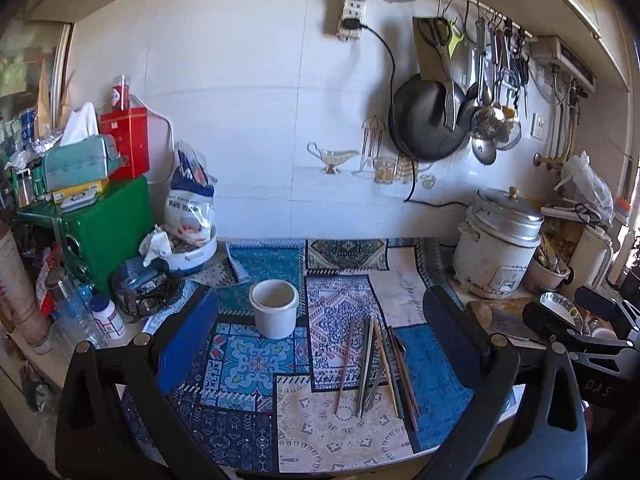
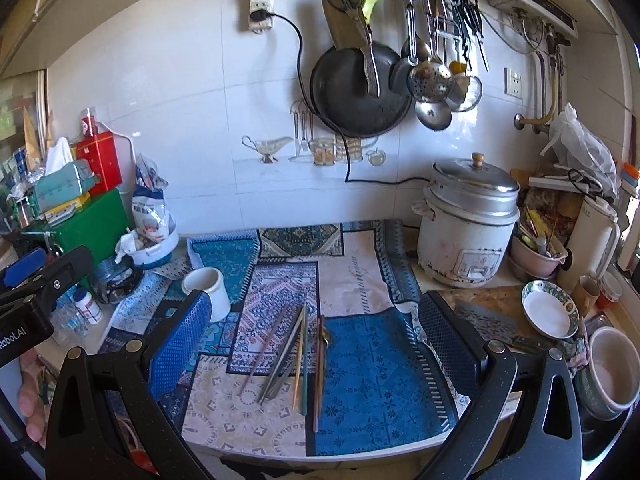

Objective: Organize utensils
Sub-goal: 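Grasp a brown chopstick with the left tool while the right tool grasps a gold spoon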

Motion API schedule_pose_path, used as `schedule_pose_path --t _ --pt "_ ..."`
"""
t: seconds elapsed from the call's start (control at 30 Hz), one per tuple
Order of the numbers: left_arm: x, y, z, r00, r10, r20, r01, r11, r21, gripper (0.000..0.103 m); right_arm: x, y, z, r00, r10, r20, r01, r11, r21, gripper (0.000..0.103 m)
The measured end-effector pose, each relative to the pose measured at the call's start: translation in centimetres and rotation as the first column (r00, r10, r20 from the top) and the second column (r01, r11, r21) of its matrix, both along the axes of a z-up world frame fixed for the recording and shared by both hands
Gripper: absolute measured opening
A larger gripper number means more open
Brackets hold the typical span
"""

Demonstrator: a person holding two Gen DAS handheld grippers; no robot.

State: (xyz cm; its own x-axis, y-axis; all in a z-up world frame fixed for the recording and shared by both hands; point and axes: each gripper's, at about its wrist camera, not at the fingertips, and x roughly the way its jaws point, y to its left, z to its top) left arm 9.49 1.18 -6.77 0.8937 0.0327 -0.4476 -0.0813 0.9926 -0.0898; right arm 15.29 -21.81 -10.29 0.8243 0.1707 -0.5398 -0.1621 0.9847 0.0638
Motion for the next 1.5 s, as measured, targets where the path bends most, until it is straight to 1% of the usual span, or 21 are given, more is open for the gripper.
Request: schedule_pose_path --t 0.13,0.27,0.37,0.5,0.57,0.6,0.67,0.7,0.77,0.8,0.87,0.9,0.93,0.97,1.03,1.07,1.13,1.27,1.3,1.33,1.5 --pt "3.9 0.0 -3.8 0.992 -0.003 -0.125 0.003 1.0 -0.004 0.103 2.8 -1.0 -3.5 0.992 -0.034 -0.124 0.031 0.999 -0.024 0.103" --pt "7.8 -0.2 -8.2 0.967 -0.008 -0.254 0.009 1.0 0.003 0.102 5.7 -2.0 -7.3 0.965 -0.061 -0.253 0.049 0.997 -0.053 0.102" --pt "10.5 -0.3 -11.3 0.939 -0.015 -0.343 0.016 1.0 0.001 0.099 7.9 -2.2 -9.8 0.937 -0.065 -0.342 0.042 0.996 -0.074 0.101" --pt "13.8 -0.6 -15.0 0.896 -0.034 -0.443 0.04 0.999 0.003 0.092 10.7 -2.1 -13.0 0.902 -0.062 -0.427 0.025 0.996 -0.09 0.099" --pt "15.2 -0.8 -16.6 0.871 -0.046 -0.488 0.053 0.999 0.0 0.089 12.1 -1.8 -14.4 0.884 -0.045 -0.465 0.009 0.997 -0.079 0.094" --pt "15.9 -0.9 -17.3 0.86 -0.056 -0.507 0.063 0.998 -0.005 0.085 12.7 -1.6 -14.9 0.875 -0.036 -0.483 0.002 0.998 -0.071 0.092" --pt "17.3 -1.1 -18.6 0.834 -0.074 -0.547 0.08 0.997 -0.014 0.079 14.1 -1.2 -16.1 0.858 -0.016 -0.514 -0.011 0.999 -0.05 0.085" --pt "17.9 -1.3 -19.2 0.823 -0.085 -0.561 0.089 0.996 -0.02 0.076 14.8 -1.0 -16.5 0.849 0.0 -0.528 -0.024 0.999 -0.037 0.082" --pt "19.3 -1.6 -20.4 0.805 -0.105 -0.585 0.104 0.994 -0.035 0.072 16.1 -0.7 -17.5 0.831 0.027 -0.555 -0.037 0.999 -0.006 0.072" --pt "19.9 -1.8 -20.9 0.795 -0.115 -0.596 0.112 0.993 -0.042 0.068 16.8 -0.7 -18.0 0.82 0.037 -0.571 -0.037 0.999 0.011 0.071" --pt "21.2 -2.2 -22.0 0.771 -0.14 -0.621 0.129 0.99 -0.063 0.061 18.0 -0.6 -19.1 0.799 0.054 -0.599 -0.041 0.999 0.035 0.062" --pt "21.9 -2.4 -22.5 0.759 -0.149 -0.633 0.135 0.988 -0.071 0.056 18.6 -0.4 -19.7 0.787 0.06 -0.614 -0.043 0.998 0.042 0.059" --pt "22.4 -2.6 -23.0 0.748 -0.157 -0.645 0.141 0.987 -0.077 0.054 19.1 -0.5 -20.2 0.774 0.065 -0.63 -0.046 0.998 0.047 0.053" --pt "23.0 -2.8 -23.5 0.737 -0.16 -0.657 0.145 0.986 -0.077 0.053 19.5 -0.5 -20.6 0.764 0.07 -0.641 -0.048 0.998 0.051 0.049" --pt "24.1 -3.2 -24.4 0.718 -0.165 -0.676 0.15 0.985 -0.081 0.048 20.2 -0.3 -21.4 0.745 0.078 -0.663 -0.058 0.997 0.053 0.042" --pt "24.6 -3.4 -24.9 0.707 -0.172 -0.686 0.154 0.984 -0.088 0.046 20.6 -0.2 -21.7 0.738 0.084 -0.669 -0.063 0.996 0.055 0.041" --pt "25.4 -3.8 -25.6 0.688 -0.184 -0.702 0.154 0.982 -0.107 0.037 21.0 -0.1 -22.1 0.729 0.098 -0.678 -0.076 0.995 0.063 0.04" --pt "26.6 -4.5 -26.5 0.672 -0.184 -0.718 0.156 0.982 -0.105 0.032 21.7 0.2 -22.9 0.708 0.132 -0.694 -0.117 0.991 0.069 0.039" --pt "26.8 -4.7 -26.7 0.666 -0.185 -0.723 0.159 0.982 -0.106 0.029 21.9 0.3 -23.0 0.705 0.14 -0.695 -0.127 0.989 0.07 0.038" --pt "27.0 -4.9 -26.9 0.662 -0.184 -0.727 0.161 0.982 -0.102 0.027 22.0 0.4 -23.1 0.701 0.147 -0.697 -0.137 0.988 0.07 0.035" --pt "27.3 -5.5 -26.8 0.664 -0.172 -0.728 0.186 0.981 -0.062 0.023 22.6 1.0 -23.1 0.707 0.164 -0.688 -0.171 0.983 0.059 0.03"
